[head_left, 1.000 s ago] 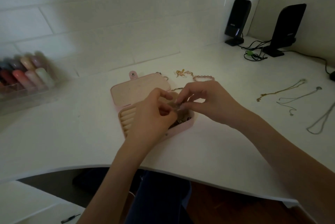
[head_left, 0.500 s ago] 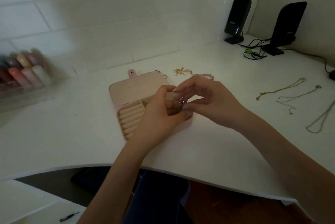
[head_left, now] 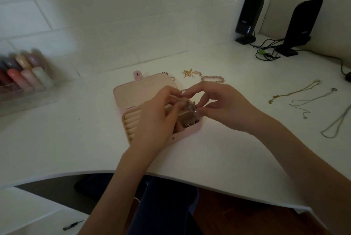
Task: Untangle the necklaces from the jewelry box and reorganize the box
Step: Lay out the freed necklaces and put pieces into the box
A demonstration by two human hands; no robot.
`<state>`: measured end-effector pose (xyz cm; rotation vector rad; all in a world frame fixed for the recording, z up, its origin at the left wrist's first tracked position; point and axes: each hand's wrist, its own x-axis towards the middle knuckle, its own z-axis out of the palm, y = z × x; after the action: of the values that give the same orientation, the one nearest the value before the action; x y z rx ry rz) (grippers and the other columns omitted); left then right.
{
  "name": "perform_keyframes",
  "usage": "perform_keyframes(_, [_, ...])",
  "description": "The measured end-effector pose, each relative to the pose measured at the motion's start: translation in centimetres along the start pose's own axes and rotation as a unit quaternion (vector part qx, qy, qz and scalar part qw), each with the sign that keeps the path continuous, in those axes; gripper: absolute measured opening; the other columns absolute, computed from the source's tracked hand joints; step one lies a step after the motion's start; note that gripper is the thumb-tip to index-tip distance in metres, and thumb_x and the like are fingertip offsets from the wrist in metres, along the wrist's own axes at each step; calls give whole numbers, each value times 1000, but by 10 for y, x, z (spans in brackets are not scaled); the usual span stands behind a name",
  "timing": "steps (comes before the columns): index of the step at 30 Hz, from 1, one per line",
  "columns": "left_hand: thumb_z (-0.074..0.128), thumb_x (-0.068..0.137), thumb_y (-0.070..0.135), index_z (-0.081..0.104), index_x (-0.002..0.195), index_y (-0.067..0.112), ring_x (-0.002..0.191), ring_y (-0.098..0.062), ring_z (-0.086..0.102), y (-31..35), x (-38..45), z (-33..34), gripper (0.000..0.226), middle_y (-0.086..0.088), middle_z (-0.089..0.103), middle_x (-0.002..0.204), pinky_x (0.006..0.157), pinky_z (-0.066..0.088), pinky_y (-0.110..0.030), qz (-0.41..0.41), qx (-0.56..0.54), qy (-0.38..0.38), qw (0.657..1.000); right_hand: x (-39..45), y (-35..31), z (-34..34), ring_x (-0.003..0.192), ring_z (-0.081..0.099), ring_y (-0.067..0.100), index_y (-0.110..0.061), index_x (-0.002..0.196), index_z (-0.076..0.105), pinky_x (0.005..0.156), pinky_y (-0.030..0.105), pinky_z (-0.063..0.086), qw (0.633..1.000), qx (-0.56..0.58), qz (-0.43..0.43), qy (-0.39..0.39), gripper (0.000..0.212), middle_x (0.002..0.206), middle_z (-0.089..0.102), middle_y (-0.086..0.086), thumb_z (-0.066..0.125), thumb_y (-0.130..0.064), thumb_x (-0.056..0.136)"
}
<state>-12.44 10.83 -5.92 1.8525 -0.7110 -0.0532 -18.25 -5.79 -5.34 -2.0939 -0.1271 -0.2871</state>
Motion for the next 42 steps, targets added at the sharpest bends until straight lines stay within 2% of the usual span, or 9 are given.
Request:
perform_keyframes(5, [60, 92, 21, 55, 91, 31, 61, 3, 59, -7, 1, 1, 11, 19, 62, 75, 52, 41, -7, 63, 92, 19, 994, 1, 6, 1, 73, 64, 11, -17, 93, 71, 76, 33, 56, 999, -39, 12, 13, 25, 86, 68, -7, 72, 2, 78])
perform_keyframes(8, [65, 87, 17, 61, 87, 31, 71, 9, 57, -11, 3, -1, 15, 21, 62, 73, 60, 39, -4, 61, 103, -6, 993, 2, 12, -2, 68, 58, 3, -20, 94, 73, 65, 18, 50, 994, -112, 7, -2, 22, 79, 66, -14, 74, -6, 78])
perform_keyframes(13, [71, 82, 16, 70, 84, 25, 74, 4, 59, -14, 3, 0, 9, 21, 64, 73, 64, 42, -6, 73, 144, -22, 987, 4, 22, -7, 77, 52, -2, -26, 106, 71, 67, 7, 37, 978, -206, -3, -40, 28, 100, 58, -11, 75, -17, 80])
perform_keyframes(21, [65, 87, 21, 74, 102, 21, 90, -2, 55, -13, 3, 7, 18, 10, 71, 96, 78, 39, -8, 140, 197, -116, 963, 5, 25, -25, 77, 56, -1, -27, 101, 72, 65, 7, 39, 988, -147, 38, 25, 19, 91, 67, -12, 70, -17, 86])
perform_keyframes(25, [69, 84, 27, 73, 103, 15, 87, -11, 62, -16, 8, 13, 24, 2, 71, 96, 82, 46, -33, 121, 205, -165, 957, 5, 31, -46, 80, 62, -3, -27, 99, 73, 73, 11, 42, 984, -157, 67, 60, 14, 96, 70, -14, 67, -22, 87])
perform_keyframes(28, [68, 84, 27, 74, 99, 10, 88, -15, 63, -16, 8, 20, 23, 0, 71, 95, 81, 47, -36, 140, 201, -170, 955, -3, 35, -70, 91, 65, 1, -26, 100, 73, 82, 14, 44, 975, -177, 89, 99, 14, 96, 72, -10, 64, -26, 89])
perform_keyframes(33, [55, 82, 36, 72, 88, 7, 83, -16, 62, -5, 1, 44, 34, -4, 71, 88, 77, 48, -38, 169, 202, -205, 943, -25, 60, -120, 84, 57, -9, -20, 107, 70, 65, -4, 34, 936, -226, 165, 214, 18, 101, 67, -10, 58, -21, 94])
perform_keyframes(38, [63, 89, 20, 76, 93, 16, 71, 2, 55, 0, 7, 46, 14, 17, 64, 77, 71, 39, -8, 121, 151, -159, 968, -48, 94, -166, 66, 51, -1, -15, 106, 71, 60, 3, 38, 884, -262, 232, 309, 18, 102, 67, -1, 57, -17, 94])
perform_keyframes(42, [61, 76, -10, 74, 88, 18, 80, 3, 57, -6, 15, 47, 33, 15, 61, 82, 77, 42, -10, 124, 148, -160, 968, -54, 120, -194, 93, 59, 15, -9, 114, 67, 83, 23, 43, 831, -301, 267, 384, 26, 120, 64, 10, 47, -7, 97])
